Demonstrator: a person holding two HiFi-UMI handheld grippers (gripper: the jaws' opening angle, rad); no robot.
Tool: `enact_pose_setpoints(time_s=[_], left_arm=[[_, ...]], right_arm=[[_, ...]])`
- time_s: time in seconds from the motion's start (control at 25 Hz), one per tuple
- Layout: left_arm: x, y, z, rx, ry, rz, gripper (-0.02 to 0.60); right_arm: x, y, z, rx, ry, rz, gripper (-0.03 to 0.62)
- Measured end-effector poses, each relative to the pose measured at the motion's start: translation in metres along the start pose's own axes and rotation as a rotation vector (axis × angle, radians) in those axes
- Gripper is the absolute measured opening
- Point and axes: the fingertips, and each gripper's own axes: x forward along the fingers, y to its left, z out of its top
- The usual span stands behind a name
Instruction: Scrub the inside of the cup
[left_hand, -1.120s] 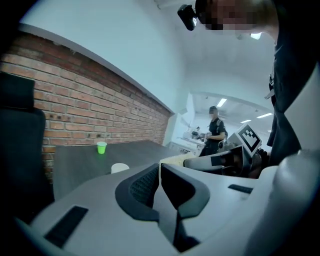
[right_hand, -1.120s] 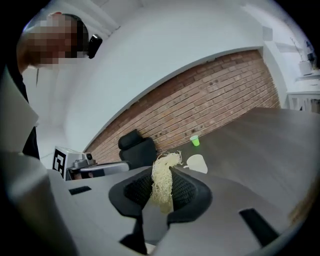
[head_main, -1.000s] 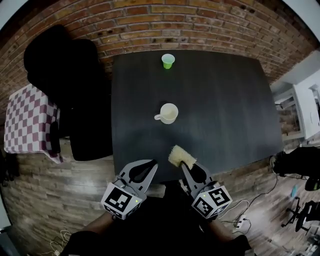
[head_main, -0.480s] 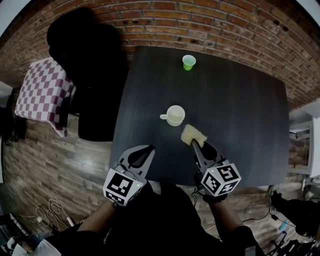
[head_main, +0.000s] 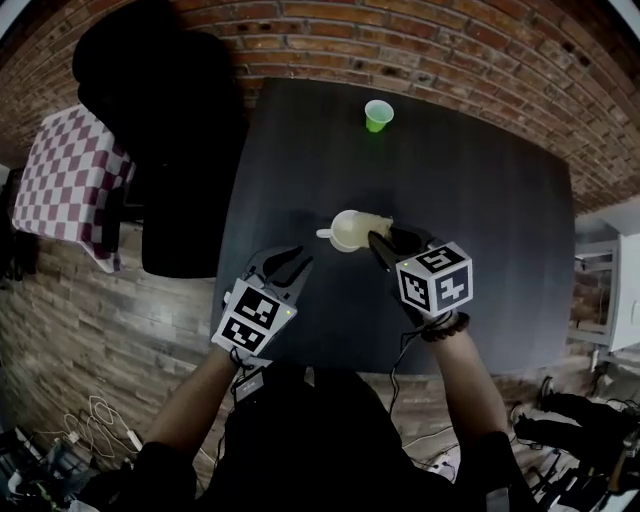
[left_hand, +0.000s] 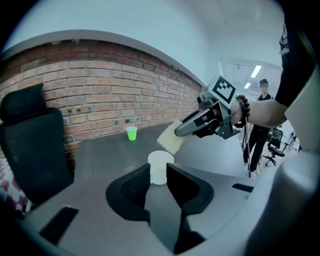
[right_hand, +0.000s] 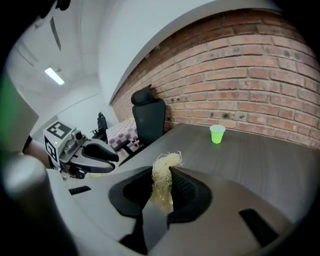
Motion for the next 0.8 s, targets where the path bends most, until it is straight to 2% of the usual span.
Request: enact_pose_setpoints(time_s=[0.04, 0.12, 0.44, 0.64, 0.8], left_arm=[[0.010, 0.006, -0.004, 0.007, 0.016, -0.012, 0.110], [0.029, 0.014, -0.014, 0.021, 0.053, -0.026, 0.126], [0.083, 0.023, -0.052, 0.098, 0.176, -0.075, 0.129], [0.097, 0.024, -0.060, 0.108, 0.199, -0.071, 0.129], [0.101, 0.025, -0.060, 0.095, 0.203, -0.062, 0.129]], right_arm=[[0.010, -0.003, 0.000, -0.022, 0.036, -0.006, 0.091], [0.027, -0.006, -0.003, -0.062, 0.103, -0.010, 0.091], [0.080, -0.006, -0.033, -0.214, 0.361, -0.024, 0.091], [0.110, -0.007, -0.052, -0.302, 0.491, -0.033, 0.091], [0.120, -0.007, -0.055, -0.292, 0.544, -0.019, 0.091]])
